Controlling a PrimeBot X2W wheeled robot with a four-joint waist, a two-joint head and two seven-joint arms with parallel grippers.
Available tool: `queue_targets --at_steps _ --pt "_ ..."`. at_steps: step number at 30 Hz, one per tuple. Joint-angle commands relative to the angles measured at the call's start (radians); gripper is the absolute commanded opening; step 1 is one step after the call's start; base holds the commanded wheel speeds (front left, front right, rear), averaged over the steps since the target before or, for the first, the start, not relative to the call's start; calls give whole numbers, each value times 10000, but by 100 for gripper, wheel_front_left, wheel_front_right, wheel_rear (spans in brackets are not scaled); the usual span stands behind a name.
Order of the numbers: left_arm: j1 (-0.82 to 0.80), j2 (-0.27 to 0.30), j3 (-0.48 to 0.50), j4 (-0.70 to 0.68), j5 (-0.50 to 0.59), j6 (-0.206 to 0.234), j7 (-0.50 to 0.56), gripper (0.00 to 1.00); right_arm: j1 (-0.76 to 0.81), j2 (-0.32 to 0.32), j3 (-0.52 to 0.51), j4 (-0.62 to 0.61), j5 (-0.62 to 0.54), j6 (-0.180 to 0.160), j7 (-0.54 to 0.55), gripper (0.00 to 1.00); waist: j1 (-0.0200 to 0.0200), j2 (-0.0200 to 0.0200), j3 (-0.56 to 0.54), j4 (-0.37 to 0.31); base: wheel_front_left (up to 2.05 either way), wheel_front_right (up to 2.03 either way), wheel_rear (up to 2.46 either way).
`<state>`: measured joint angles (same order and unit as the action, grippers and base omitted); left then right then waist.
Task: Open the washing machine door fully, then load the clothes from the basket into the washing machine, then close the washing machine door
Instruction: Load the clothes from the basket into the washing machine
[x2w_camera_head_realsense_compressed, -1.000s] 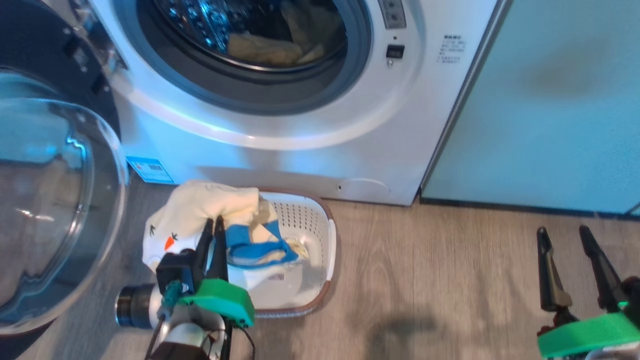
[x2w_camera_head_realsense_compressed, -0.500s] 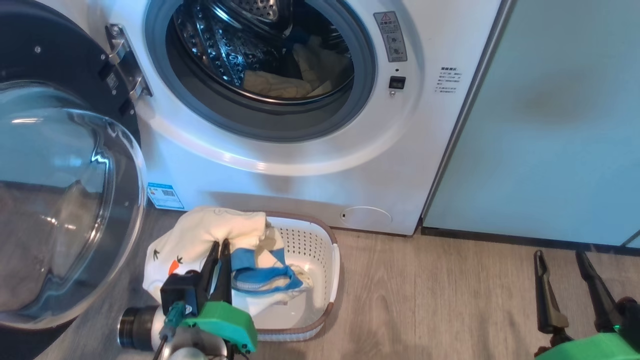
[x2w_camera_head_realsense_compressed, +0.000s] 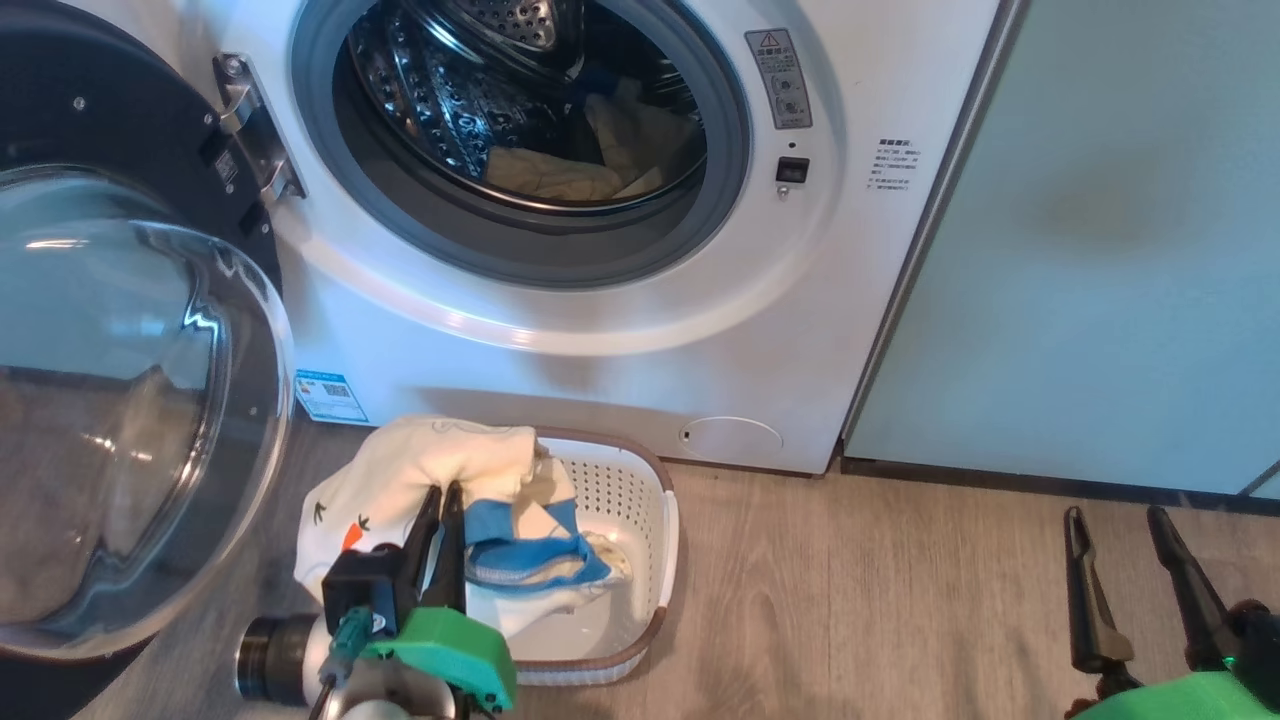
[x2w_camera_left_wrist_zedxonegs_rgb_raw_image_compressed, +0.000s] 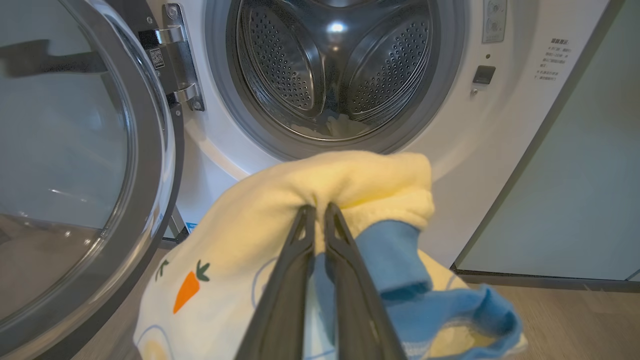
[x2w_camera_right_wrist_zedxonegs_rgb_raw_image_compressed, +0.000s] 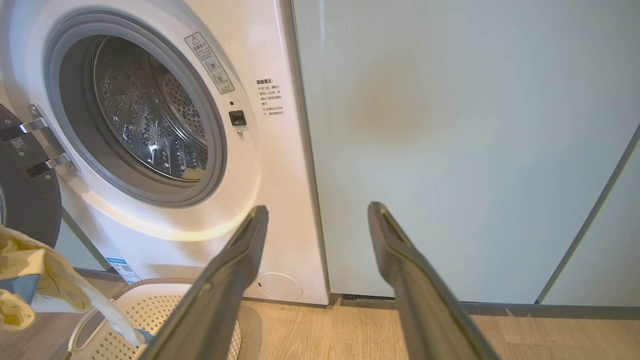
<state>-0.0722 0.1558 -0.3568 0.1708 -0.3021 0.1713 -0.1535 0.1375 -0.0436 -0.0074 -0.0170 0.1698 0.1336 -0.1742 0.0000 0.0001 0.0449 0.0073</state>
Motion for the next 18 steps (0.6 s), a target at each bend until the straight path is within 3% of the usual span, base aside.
queue_targets --at_steps 1,18 --pt "-223 197 355 -411 -42 65 -35 0 -251 -74 217 -385 -51 -29 41 100 0 -1 17 -5 0 0 0" --pt "-892 275 415 -369 -94 128 -71 0 -564 -68 371 -377 99 -29 -60 100 0 -1 692 -183 0 0 0"
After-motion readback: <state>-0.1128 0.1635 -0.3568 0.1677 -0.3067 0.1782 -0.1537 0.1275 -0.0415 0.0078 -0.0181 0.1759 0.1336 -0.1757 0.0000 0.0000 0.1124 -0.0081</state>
